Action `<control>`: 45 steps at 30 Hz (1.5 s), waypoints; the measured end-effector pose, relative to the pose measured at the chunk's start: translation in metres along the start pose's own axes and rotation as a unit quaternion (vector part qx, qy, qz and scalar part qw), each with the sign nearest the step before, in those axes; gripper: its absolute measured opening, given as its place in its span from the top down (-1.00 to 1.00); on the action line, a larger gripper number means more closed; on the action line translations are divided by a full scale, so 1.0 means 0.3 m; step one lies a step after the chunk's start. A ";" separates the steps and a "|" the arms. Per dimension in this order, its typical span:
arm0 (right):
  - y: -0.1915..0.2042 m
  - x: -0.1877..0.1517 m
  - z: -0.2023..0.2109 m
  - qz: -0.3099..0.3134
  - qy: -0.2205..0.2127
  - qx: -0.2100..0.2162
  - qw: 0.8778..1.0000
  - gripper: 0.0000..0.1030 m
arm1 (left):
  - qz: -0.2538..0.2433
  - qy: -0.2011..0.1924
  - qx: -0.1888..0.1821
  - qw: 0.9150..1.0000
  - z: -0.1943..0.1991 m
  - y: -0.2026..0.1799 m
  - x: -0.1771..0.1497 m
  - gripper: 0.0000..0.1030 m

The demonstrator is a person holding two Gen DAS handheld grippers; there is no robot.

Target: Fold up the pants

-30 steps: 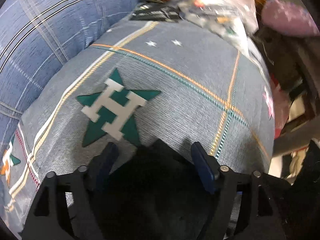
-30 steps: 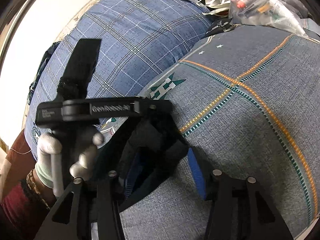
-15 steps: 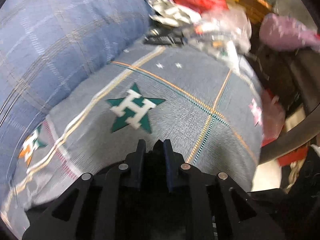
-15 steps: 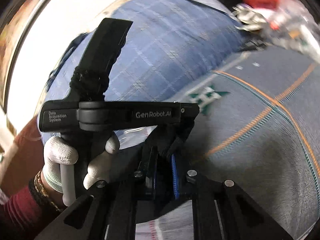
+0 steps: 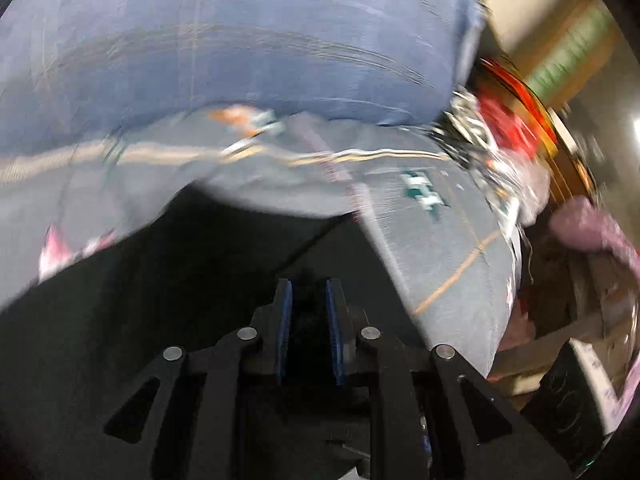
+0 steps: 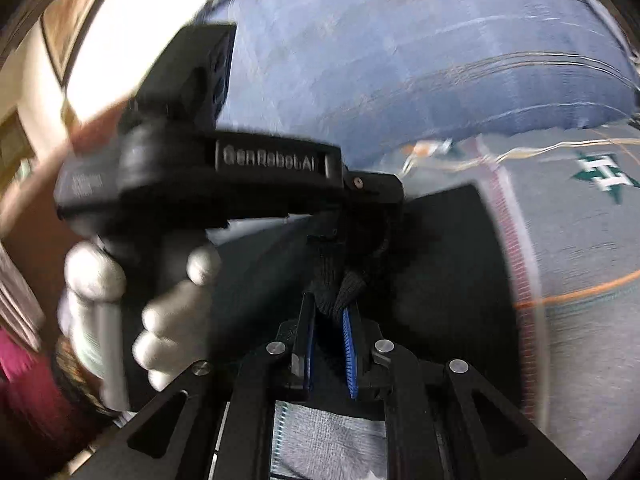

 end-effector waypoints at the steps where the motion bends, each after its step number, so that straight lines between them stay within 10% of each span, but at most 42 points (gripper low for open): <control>1: 0.014 -0.010 -0.017 0.007 0.005 -0.004 1.000 0.67 | 0.021 -0.012 -0.011 1.000 0.031 0.036 -0.015 0.61; 6: 0.052 -0.016 0.009 0.008 0.004 0.030 1.000 0.07 | 0.063 -0.059 -0.029 0.996 0.198 0.119 -0.079 0.52; 13: 0.057 0.020 0.108 -0.002 -0.007 0.089 0.996 0.03 | 0.091 -0.098 0.038 0.990 0.354 0.205 -0.183 0.52; 16: -0.003 0.081 0.116 -0.066 -0.022 0.061 0.996 0.14 | 0.093 -0.110 0.053 0.988 0.394 0.211 -0.240 0.52; 18: -0.037 0.127 0.068 -0.095 -0.016 0.012 0.995 0.67 | 0.091 -0.118 0.069 0.987 0.422 0.207 -0.286 0.52; 22: -0.023 0.169 -0.082 -0.114 0.025 0.013 0.993 0.73 | 0.092 -0.133 0.098 0.982 0.490 0.211 -0.375 0.52; 27: 0.115 0.107 -0.257 -0.063 0.114 0.063 0.990 0.68 | 0.123 -0.179 0.115 0.969 0.621 0.272 -0.450 0.45; 31: 0.168 0.106 -0.201 -0.031 0.104 0.048 0.993 0.64 | 0.140 -0.209 0.139 0.958 0.682 0.337 -0.486 0.21; 38: 0.375 0.185 -0.129 0.042 0.102 0.059 0.992 0.20 | 0.168 -0.216 0.119 0.954 0.647 0.429 -0.515 0.21; 45: 0.708 0.216 -0.322 0.129 0.191 0.049 0.972 0.03 | 0.190 -0.220 0.062 0.955 0.637 0.504 -0.578 0.21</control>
Point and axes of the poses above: each gripper's, at about its wrist camera, not at the fingertips, and z roughly against the way its jaws point, y to its left, x to its top, the point moved 1 cm from there along -z, roughly the way its jaws point, and after that the axes turned 13 degrees about -x, right-handed, at the moved point
